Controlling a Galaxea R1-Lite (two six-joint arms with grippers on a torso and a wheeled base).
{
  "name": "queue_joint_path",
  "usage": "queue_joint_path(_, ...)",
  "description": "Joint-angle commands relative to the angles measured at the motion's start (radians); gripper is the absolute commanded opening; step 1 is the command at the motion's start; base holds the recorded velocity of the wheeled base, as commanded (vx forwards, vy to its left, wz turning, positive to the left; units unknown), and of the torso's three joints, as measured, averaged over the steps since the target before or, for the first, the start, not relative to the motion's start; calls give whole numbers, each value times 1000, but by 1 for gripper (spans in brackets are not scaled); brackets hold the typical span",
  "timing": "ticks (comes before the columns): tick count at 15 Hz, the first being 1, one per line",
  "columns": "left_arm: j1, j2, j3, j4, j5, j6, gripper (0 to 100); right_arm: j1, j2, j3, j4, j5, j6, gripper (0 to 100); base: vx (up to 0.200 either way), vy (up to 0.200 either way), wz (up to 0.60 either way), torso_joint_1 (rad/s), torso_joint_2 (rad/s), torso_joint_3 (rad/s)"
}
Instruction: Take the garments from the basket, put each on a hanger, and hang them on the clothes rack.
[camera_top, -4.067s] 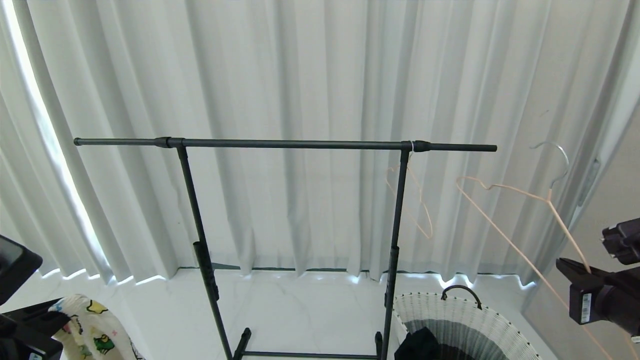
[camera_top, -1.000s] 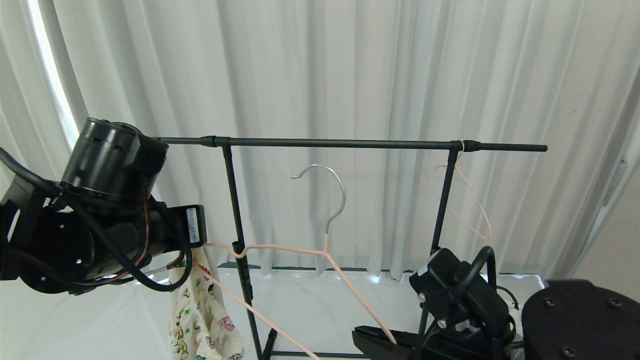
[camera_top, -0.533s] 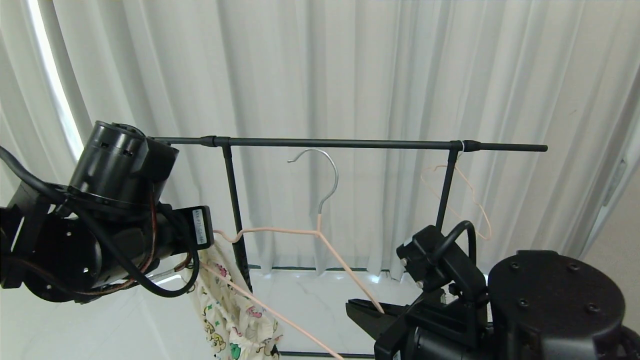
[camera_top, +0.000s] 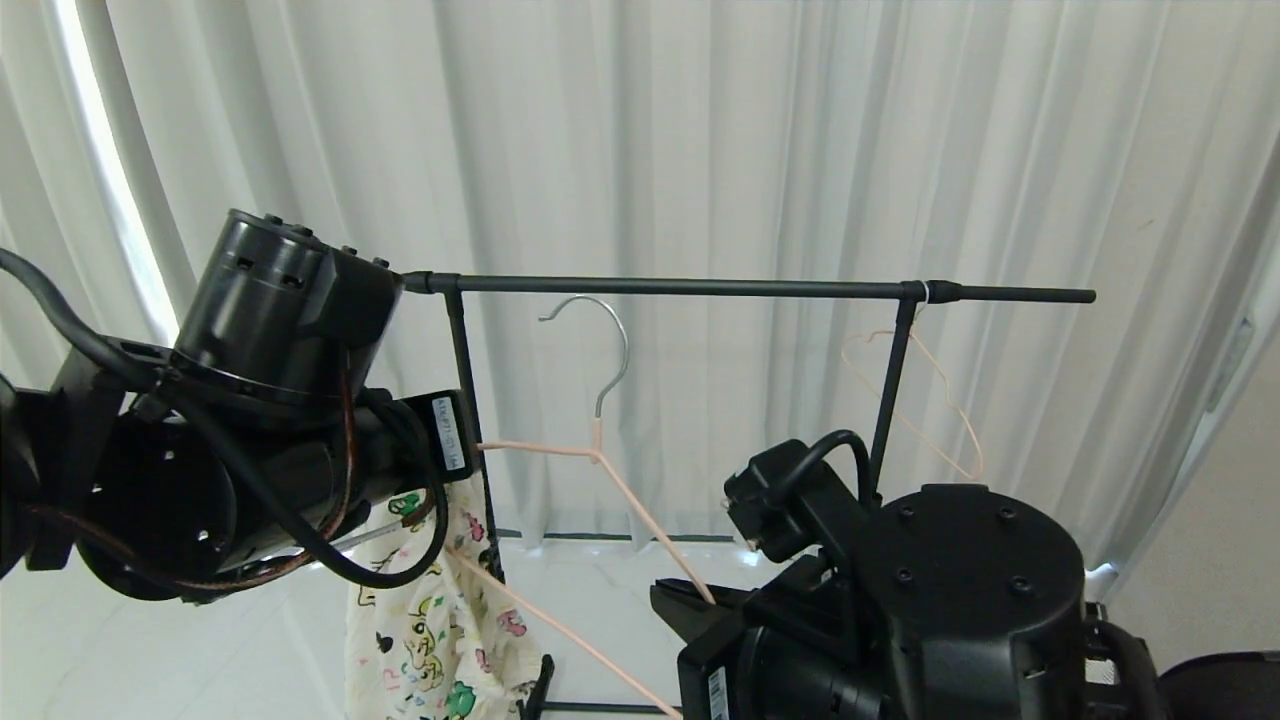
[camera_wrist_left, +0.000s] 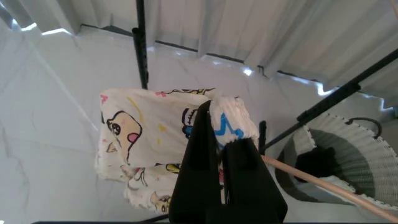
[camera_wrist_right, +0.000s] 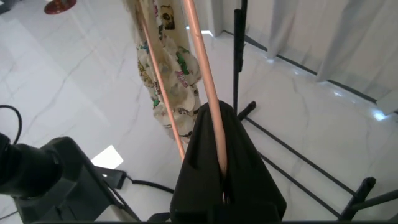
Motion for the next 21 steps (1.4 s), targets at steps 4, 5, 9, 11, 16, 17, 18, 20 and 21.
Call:
queue_joint_path(4, 72, 79, -5, 1, 176, 61, 0, -23, -33, 22, 6, -41, -5, 0, 0, 0, 0, 0, 0, 0)
queue_joint_path(5, 74, 79, -7, 1, 178, 66, 0, -37, -53, 35, 6, -44, -7, 0, 0, 0, 0, 0, 0, 0)
queue_joint_path(9, 35, 60, -8, 1, 161, 67, 0, -47, -84, 56, 3, -53, -24, 0, 0, 0, 0, 0, 0, 0)
queue_joint_path(11, -6, 60, -16, 2, 153, 67, 0, -38, -71, 50, 3, -50, -25, 0, 0, 0, 0, 0, 0, 0)
queue_joint_path(16, -100, 62, -51, 2, 152, 62, 0, -38, 2, -7, -2, -50, -24, 0, 0, 0, 0, 0, 0, 0)
queue_joint_path(17, -115, 60, -51, 2, 152, 62, 0, -38, 21, -25, -6, -48, -24, 0, 0, 0, 0, 0, 0, 0)
queue_joint_path(18, -129, 59, -56, 2, 150, 62, 0, -38, 38, -44, -9, -48, -24, 0, 0, 0, 0, 0, 0, 0)
queue_joint_path(20, -150, 60, -81, 2, 150, 62, 0, -38, 70, -74, -9, -48, -22, 0, 0, 0, 0, 0, 0, 0)
queue_joint_path(21, -155, 60, -97, 2, 150, 62, 0, -38, 84, -88, -9, -48, -22, 0, 0, 0, 0, 0, 0, 0)
